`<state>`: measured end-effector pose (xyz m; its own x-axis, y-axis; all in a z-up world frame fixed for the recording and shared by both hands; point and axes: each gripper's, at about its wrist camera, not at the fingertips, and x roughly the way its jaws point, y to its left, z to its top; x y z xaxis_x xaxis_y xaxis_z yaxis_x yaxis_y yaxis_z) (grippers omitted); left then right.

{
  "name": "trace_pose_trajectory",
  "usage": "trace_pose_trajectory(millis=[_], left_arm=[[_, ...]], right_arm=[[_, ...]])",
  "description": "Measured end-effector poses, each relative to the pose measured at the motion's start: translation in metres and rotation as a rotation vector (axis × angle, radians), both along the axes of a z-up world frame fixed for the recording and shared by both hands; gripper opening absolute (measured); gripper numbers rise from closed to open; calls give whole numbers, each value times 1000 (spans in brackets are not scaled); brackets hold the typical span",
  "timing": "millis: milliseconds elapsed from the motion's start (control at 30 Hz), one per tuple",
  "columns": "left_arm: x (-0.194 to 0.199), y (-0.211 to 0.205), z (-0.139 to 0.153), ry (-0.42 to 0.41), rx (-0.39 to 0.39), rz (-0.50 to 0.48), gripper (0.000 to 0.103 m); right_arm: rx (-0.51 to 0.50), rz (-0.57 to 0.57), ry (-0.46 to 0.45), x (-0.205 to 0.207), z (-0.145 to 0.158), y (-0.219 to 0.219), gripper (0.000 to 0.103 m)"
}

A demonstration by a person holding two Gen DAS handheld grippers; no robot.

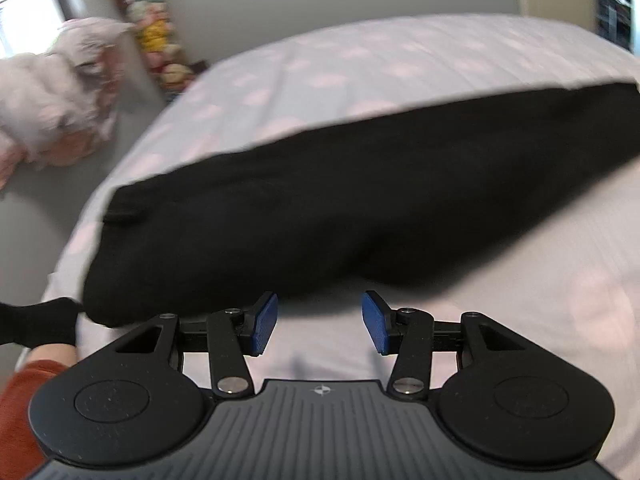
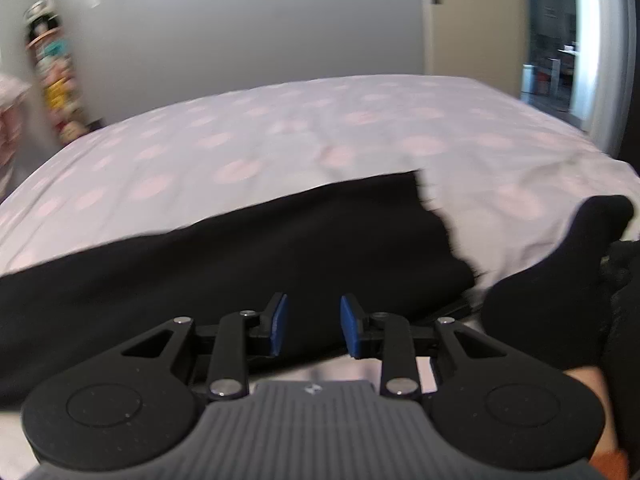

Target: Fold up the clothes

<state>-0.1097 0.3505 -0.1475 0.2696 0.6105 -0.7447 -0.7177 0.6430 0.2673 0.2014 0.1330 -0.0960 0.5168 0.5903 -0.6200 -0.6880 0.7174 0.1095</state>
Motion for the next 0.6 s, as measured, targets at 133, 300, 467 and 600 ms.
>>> trace_pose_trajectory(millis=[133, 300, 467, 600], left_arm=[[19, 0, -26, 31, 6, -49, 55], [17, 23, -27, -61, 7, -55, 52], [11, 48, -10, -120, -51, -87, 46], [9, 74, 8, -185, -155, -88, 39]], right_arm=[[-19, 147, 34, -50, 0, 24, 33], [-40, 392, 94, -130, -5, 72, 34], [-71, 652, 73, -205, -12, 116, 35], [-116, 820, 32, -255, -20, 143, 35]])
